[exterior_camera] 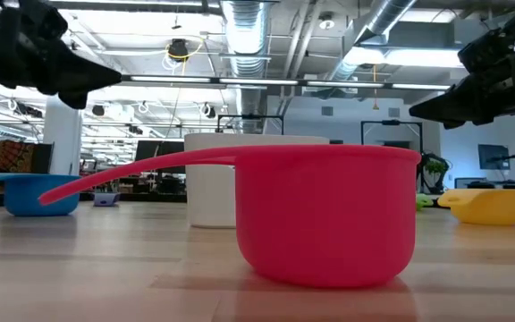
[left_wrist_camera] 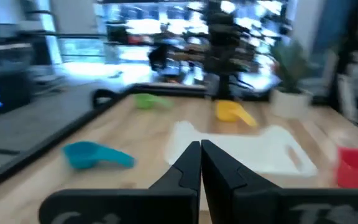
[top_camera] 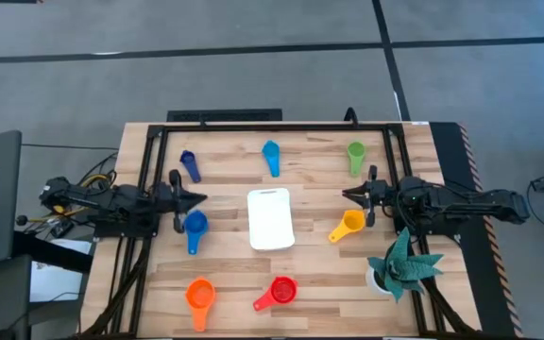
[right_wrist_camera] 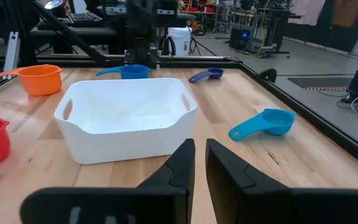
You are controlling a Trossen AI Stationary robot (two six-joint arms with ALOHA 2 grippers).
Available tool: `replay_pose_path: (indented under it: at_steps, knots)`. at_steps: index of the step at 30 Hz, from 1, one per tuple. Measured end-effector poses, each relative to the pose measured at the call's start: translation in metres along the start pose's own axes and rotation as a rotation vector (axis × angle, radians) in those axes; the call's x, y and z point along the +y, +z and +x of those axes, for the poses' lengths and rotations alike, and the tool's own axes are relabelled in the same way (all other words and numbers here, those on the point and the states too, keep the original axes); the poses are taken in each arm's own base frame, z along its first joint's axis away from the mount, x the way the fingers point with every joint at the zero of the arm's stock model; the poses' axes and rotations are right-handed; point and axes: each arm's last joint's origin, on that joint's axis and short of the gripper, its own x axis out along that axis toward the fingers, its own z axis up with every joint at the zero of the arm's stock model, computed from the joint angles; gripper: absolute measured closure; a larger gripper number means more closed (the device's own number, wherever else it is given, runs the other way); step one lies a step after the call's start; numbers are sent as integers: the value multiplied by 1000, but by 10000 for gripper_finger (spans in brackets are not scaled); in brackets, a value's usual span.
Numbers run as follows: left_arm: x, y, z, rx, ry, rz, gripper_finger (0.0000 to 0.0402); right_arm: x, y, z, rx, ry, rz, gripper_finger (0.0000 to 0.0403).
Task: Nest measuring cups in basket
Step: Stack the red nest measuring cup into the orange nest measuring cup
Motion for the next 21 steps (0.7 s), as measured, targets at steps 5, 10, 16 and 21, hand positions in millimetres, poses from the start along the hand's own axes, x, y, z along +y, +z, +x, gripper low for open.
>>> replay_pose_path:
  at_steps: [5, 10, 16, 21]
  knots:
    - [-1, 0, 0, 20, -25, -50, 401, -2, 7, 0, -75, -27, 195, 337]
    - [-2, -5, 2, 60, -44, 43, 402, -2, 9, 0, -95, -15, 402, 337]
    - [-4, 1, 3, 57, -87, -35, 402, -4, 15, -1, -159, -45, 496, 337]
    - [-5, -2, 5, 89, -88, -17, 391, -5, 17, -2, -174, -77, 500, 337]
